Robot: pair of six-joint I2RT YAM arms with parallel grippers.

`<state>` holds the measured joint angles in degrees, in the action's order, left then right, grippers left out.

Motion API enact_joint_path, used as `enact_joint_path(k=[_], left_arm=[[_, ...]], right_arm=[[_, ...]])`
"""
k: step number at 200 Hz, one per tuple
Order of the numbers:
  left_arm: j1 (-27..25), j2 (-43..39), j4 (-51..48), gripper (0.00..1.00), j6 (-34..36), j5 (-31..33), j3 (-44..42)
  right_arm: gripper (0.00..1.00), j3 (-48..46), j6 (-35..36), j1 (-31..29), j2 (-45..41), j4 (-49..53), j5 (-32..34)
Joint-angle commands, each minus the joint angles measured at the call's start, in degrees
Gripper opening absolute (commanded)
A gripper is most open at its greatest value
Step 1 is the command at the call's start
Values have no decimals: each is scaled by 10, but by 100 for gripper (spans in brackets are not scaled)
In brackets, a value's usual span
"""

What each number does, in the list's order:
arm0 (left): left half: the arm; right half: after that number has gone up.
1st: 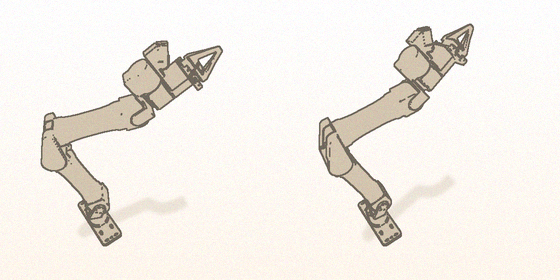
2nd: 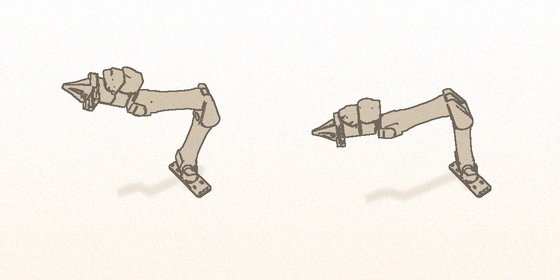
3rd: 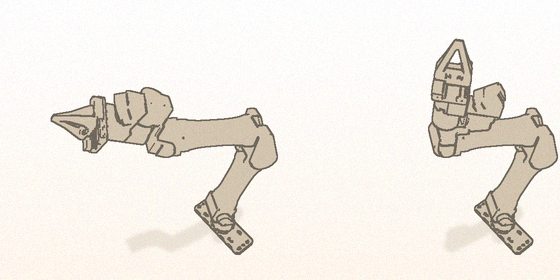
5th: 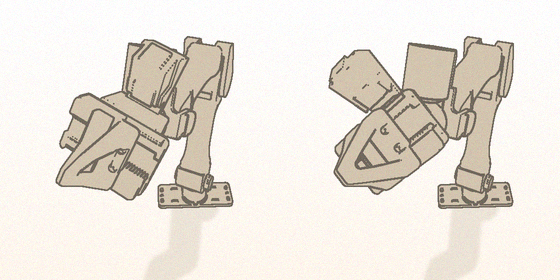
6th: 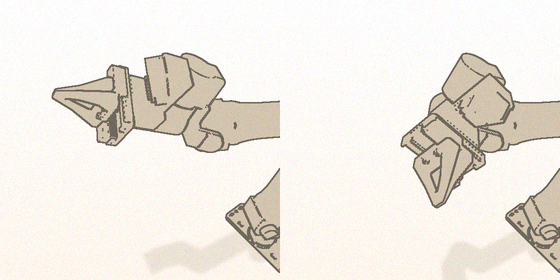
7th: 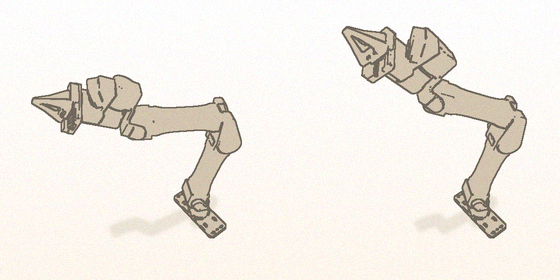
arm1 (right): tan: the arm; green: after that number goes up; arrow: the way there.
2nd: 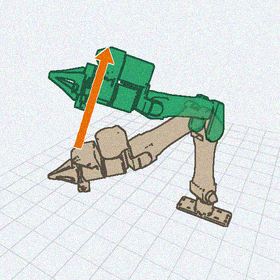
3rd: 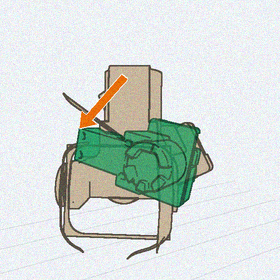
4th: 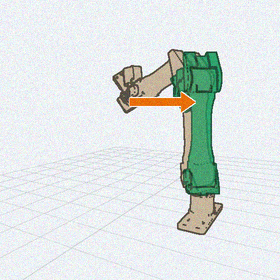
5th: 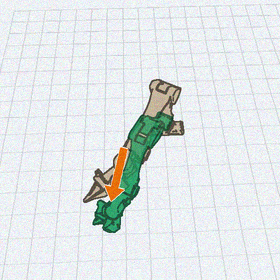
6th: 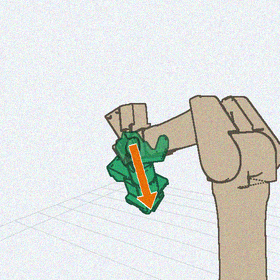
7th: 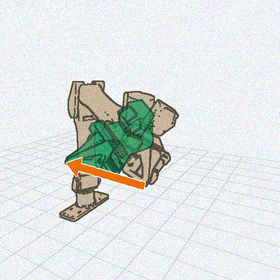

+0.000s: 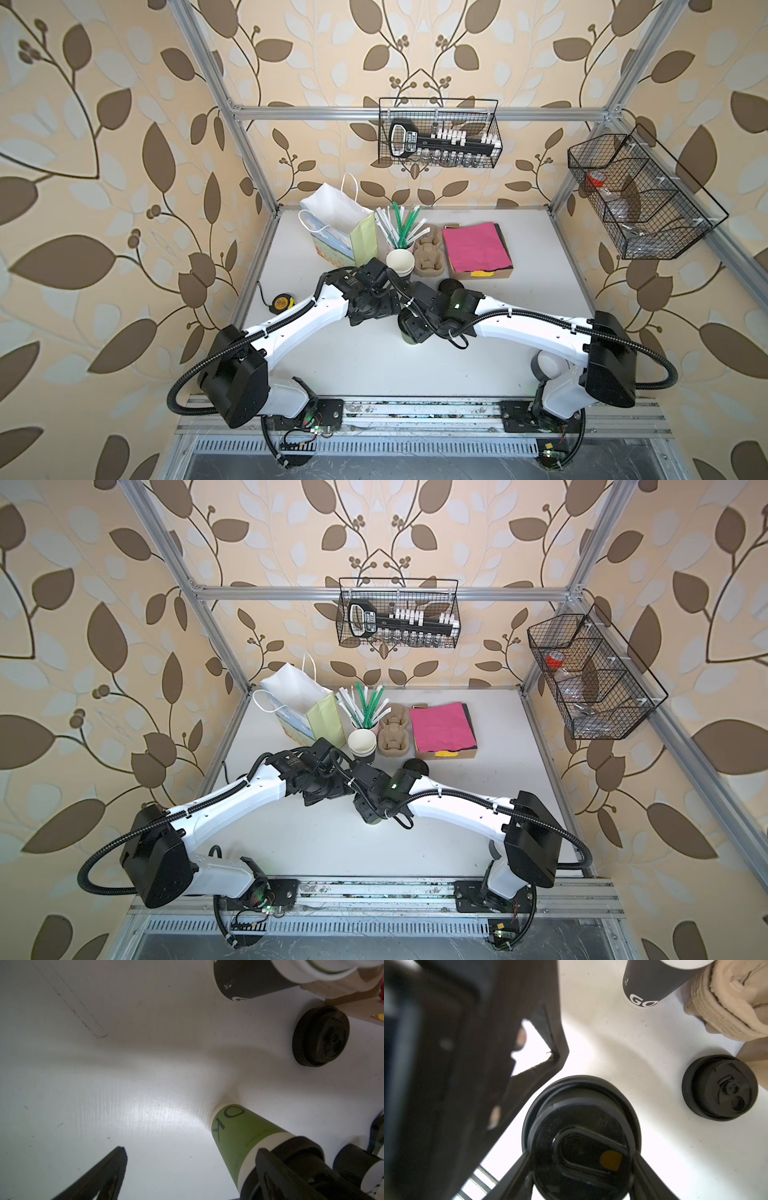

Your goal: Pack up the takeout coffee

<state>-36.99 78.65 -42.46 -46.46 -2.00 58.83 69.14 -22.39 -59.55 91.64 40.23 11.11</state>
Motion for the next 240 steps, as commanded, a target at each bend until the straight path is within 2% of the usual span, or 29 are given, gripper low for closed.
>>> enact_joint_path(k=[1,33,90,143,240], left_arm=[[8,-26,19,99,-19,-26,4],[7,-11,32,99,-21,-67,-5],[8,-15,37,99,-21,-85,-25],[8,-19,19,98,-21,-33,-52],[8,4,12,96,-21,-11,-72]], right_arm=[[63,-78,8,-16,61,169,-86],[63,-81,8,-16,63,165,-87],[63,-82,7,-16,58,165,-86],[63,-83,5,-16,55,166,-87],[64,-80,6,-16,53,166,-88]])
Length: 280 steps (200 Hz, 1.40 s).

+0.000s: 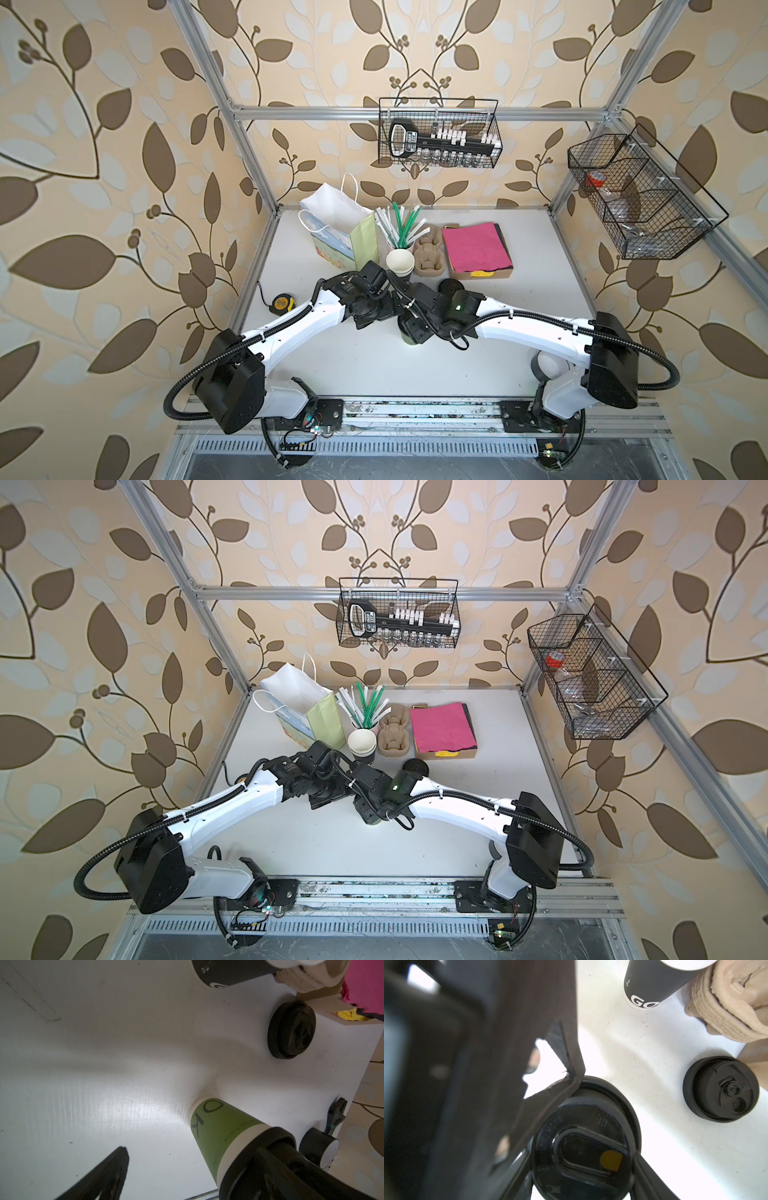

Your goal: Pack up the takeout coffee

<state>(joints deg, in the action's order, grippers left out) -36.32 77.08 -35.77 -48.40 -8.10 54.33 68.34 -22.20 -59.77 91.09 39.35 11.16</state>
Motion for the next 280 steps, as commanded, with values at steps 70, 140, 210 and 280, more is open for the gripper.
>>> enact_joint_path(k=[70,140,210,280], left_arm=[[2,9,-78,93,9,80,-18],[10,4,-92,95,6,76,-8],[83,-100,-185,99,91,131,143],[95,-257,-133,99,168,217,68]], right_arm=[[64,-74,8,-12,53,176,-94],[64,-81,4,-11,51,168,-99],[64,-62,-28,33,-13,187,-51],[64,-74,-49,182,-193,243,18]])
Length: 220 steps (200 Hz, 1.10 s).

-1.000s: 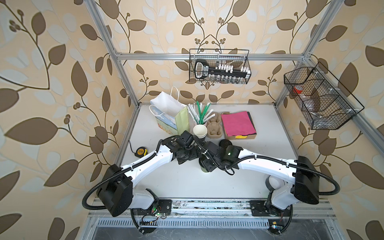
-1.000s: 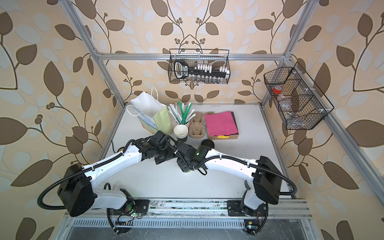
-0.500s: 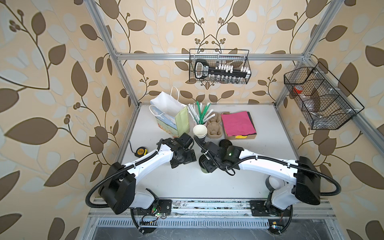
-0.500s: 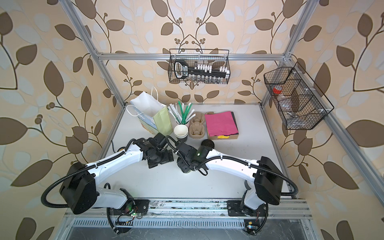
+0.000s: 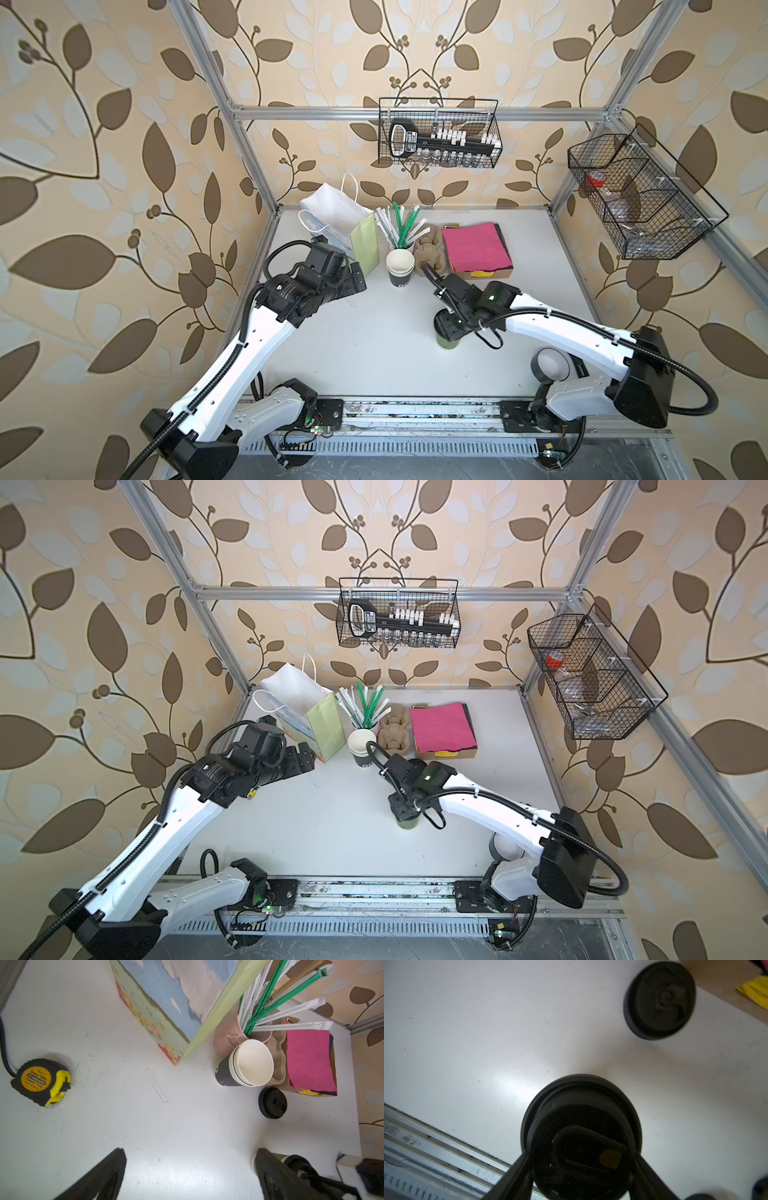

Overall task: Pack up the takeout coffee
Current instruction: 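Lift the lidded green cup with the right gripper while the left arm draws back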

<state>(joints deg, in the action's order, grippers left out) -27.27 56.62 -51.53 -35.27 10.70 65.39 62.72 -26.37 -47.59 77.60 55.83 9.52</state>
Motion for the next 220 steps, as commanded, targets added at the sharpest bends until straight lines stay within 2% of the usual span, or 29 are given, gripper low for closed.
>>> enact_joint_path(k=[1,44,69,95,115,126,136,155,220], left_arm=[[5,-55,26,99,37,29,-44],[5,-99,64,99,56,-13,-74],[5,-101,65,99,57,-22,-76],[5,-108,64,99,63,-29,-82],[4,-117,67,99,66,-25,-87],[4,-118,68,99,67,-26,-88],[4,-115,67,99,68,-28,-87],[4,-113,66,99,68,-31,-86],[4,-110,66,99,71,-35,-89]], right_arm=[[64,-18,-6,64,-61,79,35],[64,-20,50,269,-135,83,43],[65,-12,42,321,-144,62,51],[64,-19,46,389,-113,24,-2],[64,8,43,428,-89,18,-8],[64,20,42,451,-77,9,-32],[64,26,35,464,-67,-5,-45],[65,42,18,466,-40,-11,-12],[66,20,-20,478,32,-68,0]])
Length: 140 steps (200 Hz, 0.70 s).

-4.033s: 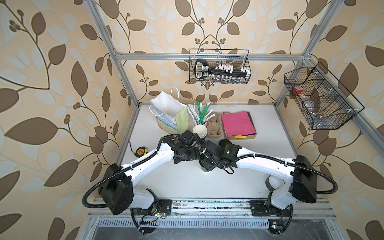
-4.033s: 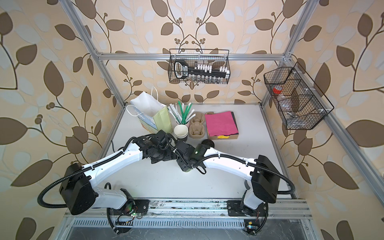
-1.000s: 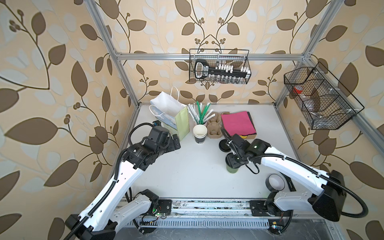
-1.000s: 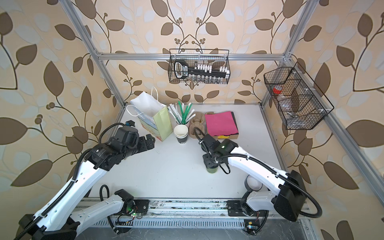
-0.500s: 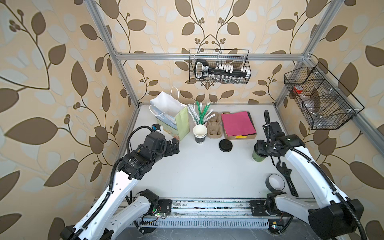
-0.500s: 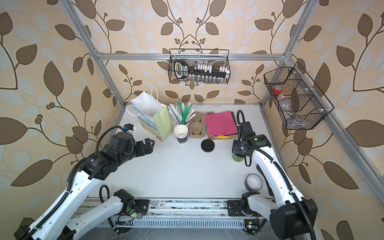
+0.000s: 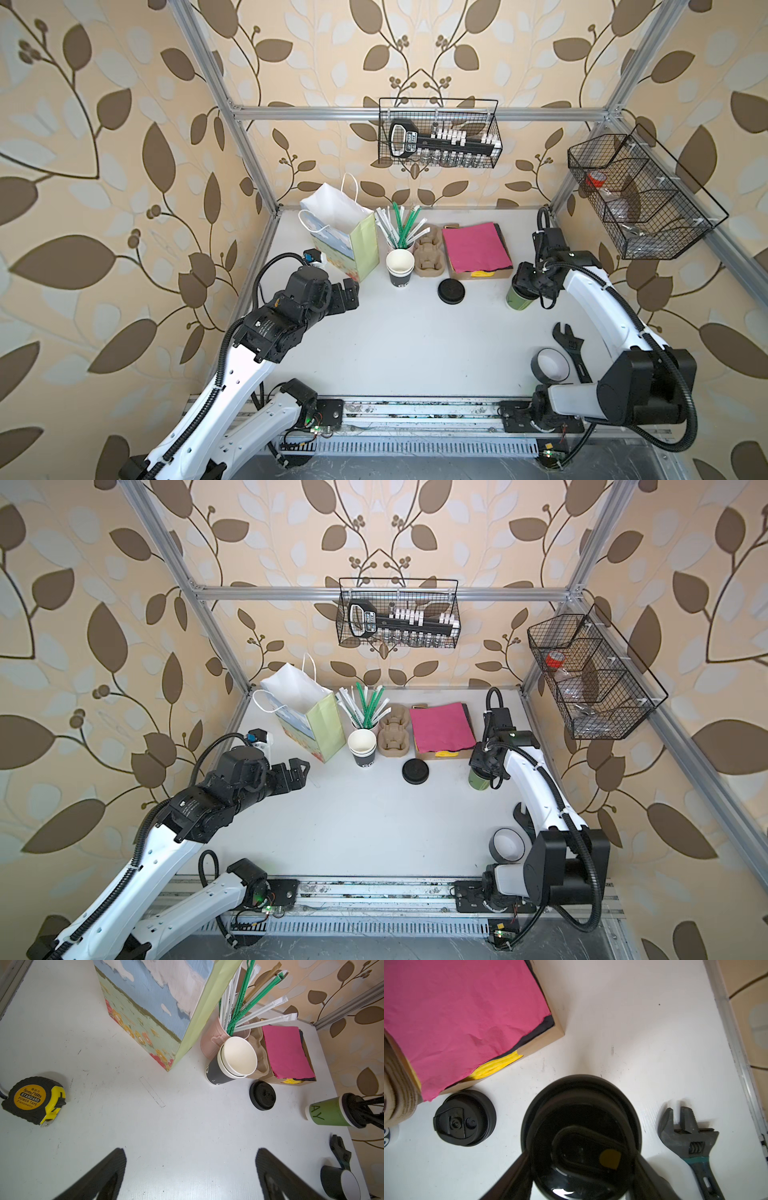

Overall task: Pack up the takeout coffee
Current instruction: 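Lift the lidded green cup with the right gripper while the left arm draws back, then lower the lidded green cup beside the wrench and open the right gripper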

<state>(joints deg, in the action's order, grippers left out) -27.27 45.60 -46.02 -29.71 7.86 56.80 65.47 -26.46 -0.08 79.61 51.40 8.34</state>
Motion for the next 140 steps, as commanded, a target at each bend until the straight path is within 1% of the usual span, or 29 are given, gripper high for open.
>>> enact_joint_path(k=[1,58,82,124,140], left_arm=[[4,0,11,99,15,-7,-3],[4,5,14,99,16,-20,-4],[4,5,15,99,17,-24,-5],[4,8,16,99,18,-32,-4],[3,10,16,99,18,-36,-5]], right_arm=[[66,-8,-19,3,13,-24,12],[70,-17,-17,4,32,-34,16],[77,-18,-19,4,25,-35,22],[78,-16,-17,0,33,-32,20],[80,-16,-18,-1,31,-32,16]])
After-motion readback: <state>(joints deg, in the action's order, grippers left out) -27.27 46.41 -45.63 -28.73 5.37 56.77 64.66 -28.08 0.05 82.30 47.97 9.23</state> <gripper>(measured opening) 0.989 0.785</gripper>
